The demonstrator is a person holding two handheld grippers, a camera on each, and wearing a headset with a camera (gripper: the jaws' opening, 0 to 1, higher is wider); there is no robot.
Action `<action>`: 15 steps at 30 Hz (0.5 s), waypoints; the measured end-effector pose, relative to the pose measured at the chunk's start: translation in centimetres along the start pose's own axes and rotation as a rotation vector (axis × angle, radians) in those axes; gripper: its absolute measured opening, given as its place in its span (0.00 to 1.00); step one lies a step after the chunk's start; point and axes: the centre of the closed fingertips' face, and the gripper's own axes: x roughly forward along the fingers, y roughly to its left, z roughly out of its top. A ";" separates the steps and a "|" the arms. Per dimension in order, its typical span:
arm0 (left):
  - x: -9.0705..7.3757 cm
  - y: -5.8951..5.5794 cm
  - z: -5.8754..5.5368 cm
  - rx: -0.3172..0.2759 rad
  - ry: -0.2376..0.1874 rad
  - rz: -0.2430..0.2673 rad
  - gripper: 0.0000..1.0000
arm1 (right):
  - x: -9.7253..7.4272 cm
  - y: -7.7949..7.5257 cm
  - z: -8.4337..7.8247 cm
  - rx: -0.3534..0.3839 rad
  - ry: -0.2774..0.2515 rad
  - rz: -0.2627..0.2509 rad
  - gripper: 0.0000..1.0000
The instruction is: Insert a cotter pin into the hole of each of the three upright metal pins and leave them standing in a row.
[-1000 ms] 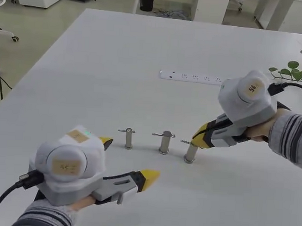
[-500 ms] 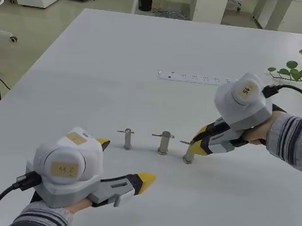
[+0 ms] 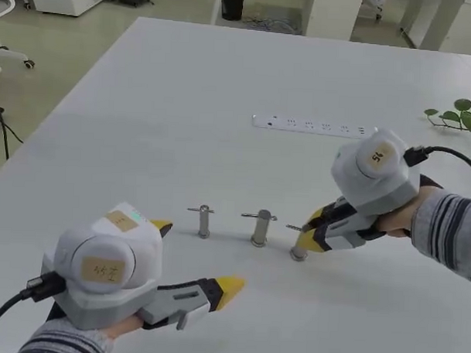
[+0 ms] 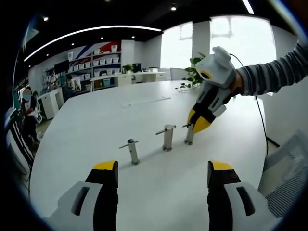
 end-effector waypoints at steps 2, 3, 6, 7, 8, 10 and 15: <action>0.0 0.1 0.0 0.001 0.001 0.001 0.74 | -0.1 0.0 0.1 -0.001 -0.005 0.016 0.09; 0.0 0.1 -0.1 0.001 0.001 0.001 0.74 | -0.1 0.0 0.1 0.001 -0.005 0.014 0.08; -0.1 0.2 -0.2 -0.003 0.004 0.002 0.74 | -0.1 0.0 0.1 -0.030 0.007 0.025 0.08; -0.1 0.3 -0.2 -0.003 0.005 0.003 0.74 | -0.1 -0.1 0.1 -0.029 0.009 0.023 0.08; -0.1 0.3 -0.2 -0.004 0.006 0.005 0.74 | -0.2 -0.3 0.0 -0.038 0.014 0.023 0.08; -0.1 0.4 -0.3 -0.005 0.004 0.005 0.74 | -0.5 -0.6 0.0 -0.041 0.012 0.022 0.08; -0.1 0.4 -0.5 -0.002 0.010 0.005 0.74 | -0.7 -0.9 -0.1 -0.087 0.032 0.032 0.08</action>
